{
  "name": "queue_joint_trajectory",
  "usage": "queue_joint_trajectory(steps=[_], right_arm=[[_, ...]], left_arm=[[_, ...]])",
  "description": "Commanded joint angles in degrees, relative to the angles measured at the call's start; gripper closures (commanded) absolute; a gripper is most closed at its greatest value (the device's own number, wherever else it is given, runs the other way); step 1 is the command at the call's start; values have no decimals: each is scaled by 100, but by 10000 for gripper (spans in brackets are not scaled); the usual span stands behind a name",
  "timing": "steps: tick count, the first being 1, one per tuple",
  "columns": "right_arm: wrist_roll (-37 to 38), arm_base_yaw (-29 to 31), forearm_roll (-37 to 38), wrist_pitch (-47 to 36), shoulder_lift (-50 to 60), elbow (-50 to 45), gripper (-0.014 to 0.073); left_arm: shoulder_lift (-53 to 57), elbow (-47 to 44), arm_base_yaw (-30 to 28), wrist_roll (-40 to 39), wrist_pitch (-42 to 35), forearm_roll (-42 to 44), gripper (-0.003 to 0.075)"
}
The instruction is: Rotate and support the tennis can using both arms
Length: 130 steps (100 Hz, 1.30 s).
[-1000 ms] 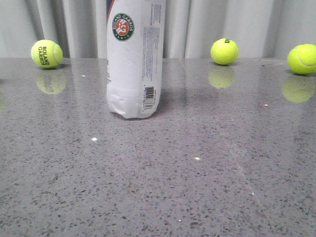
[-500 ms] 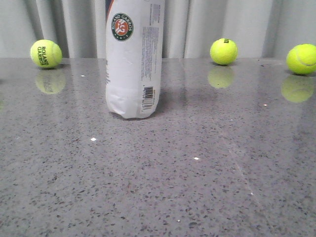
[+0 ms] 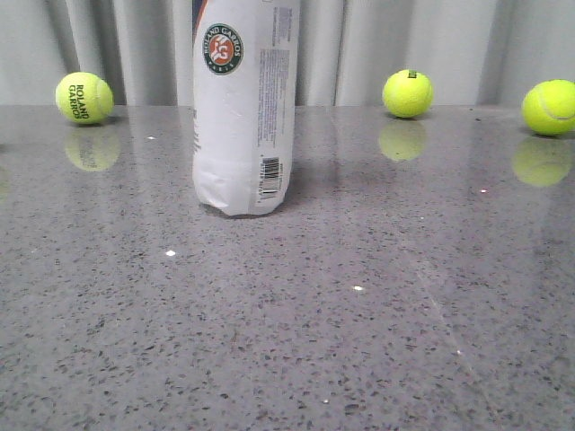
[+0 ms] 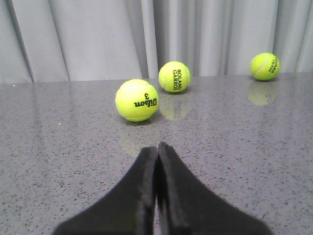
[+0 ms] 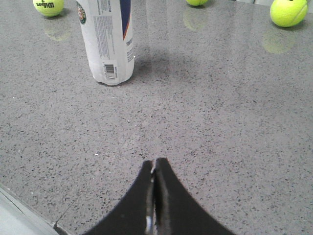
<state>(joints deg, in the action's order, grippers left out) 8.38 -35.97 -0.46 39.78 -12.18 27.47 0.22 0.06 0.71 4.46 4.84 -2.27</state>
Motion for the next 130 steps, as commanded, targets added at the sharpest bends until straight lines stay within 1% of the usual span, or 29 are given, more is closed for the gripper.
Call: queue_joint_trajectory(steps=[1, 70, 77, 86, 95, 130], right_arm=[[-20, 39, 46, -432, -57, 143, 660], [-20, 39, 46, -466, -57, 138, 660], [-20, 39, 342, -595, -57, 84, 660], [-20, 106, 760, -991, -57, -70, 660], [-20, 303, 820, -1572, -57, -295, 660], [-20, 1737, 707, -3978, -3, -1360, 660]], left_arm=[[192, -260, -8, -68, -484, -15, 740], [192, -260, -8, -68, -484, -15, 740], [192, -260, -8, -68, -484, -15, 740], [192, -260, -8, -68, -484, -15, 740], [192, -260, -8, -68, -484, -15, 740], [192, -260, -8, -68, -484, -15, 740]])
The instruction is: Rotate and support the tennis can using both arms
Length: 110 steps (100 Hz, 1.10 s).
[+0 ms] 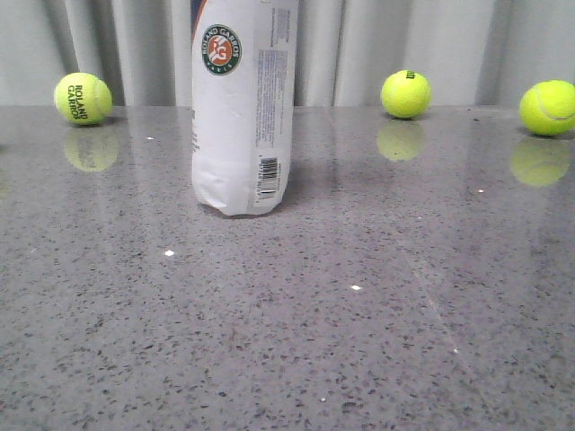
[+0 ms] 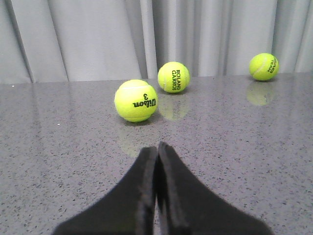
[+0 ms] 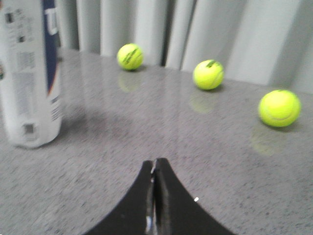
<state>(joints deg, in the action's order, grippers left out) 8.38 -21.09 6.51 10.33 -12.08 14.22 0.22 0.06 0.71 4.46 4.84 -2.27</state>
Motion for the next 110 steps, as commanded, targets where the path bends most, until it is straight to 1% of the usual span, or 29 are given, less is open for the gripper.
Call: queue_joint_trajectory(steps=[1, 13, 18, 47, 56, 76, 81, 110], right_arm=[[-20, 306, -2, -1109, 3, -78, 660], [-20, 798, -198, -1872, 136, -470, 660], [-20, 980, -202, -2031, 188, -607, 660], [-20, 1808, -283, -2009, 773, -1279, 660], [-20, 1906, -368, -1988, 941, -1478, 660], [-20, 1967, -368, -1033, 1239, -1476, 660], [-20, 1967, -368, -928, 1348, -1476, 660], [-20, 1967, -368, -963, 1434, -1476, 660]], left_arm=[[192, -260, -8, -68, -484, -15, 740], [192, -260, -8, -68, -484, -15, 740], [192, -260, -8, -68, -484, -15, 740], [192, -260, -8, -68, -484, -15, 740], [192, -260, -8, -68, -484, -15, 740], [192, -260, -8, -68, -484, -15, 740], [192, -260, -8, -68, -484, -15, 740], [192, -260, -8, -68, -484, -15, 740]])
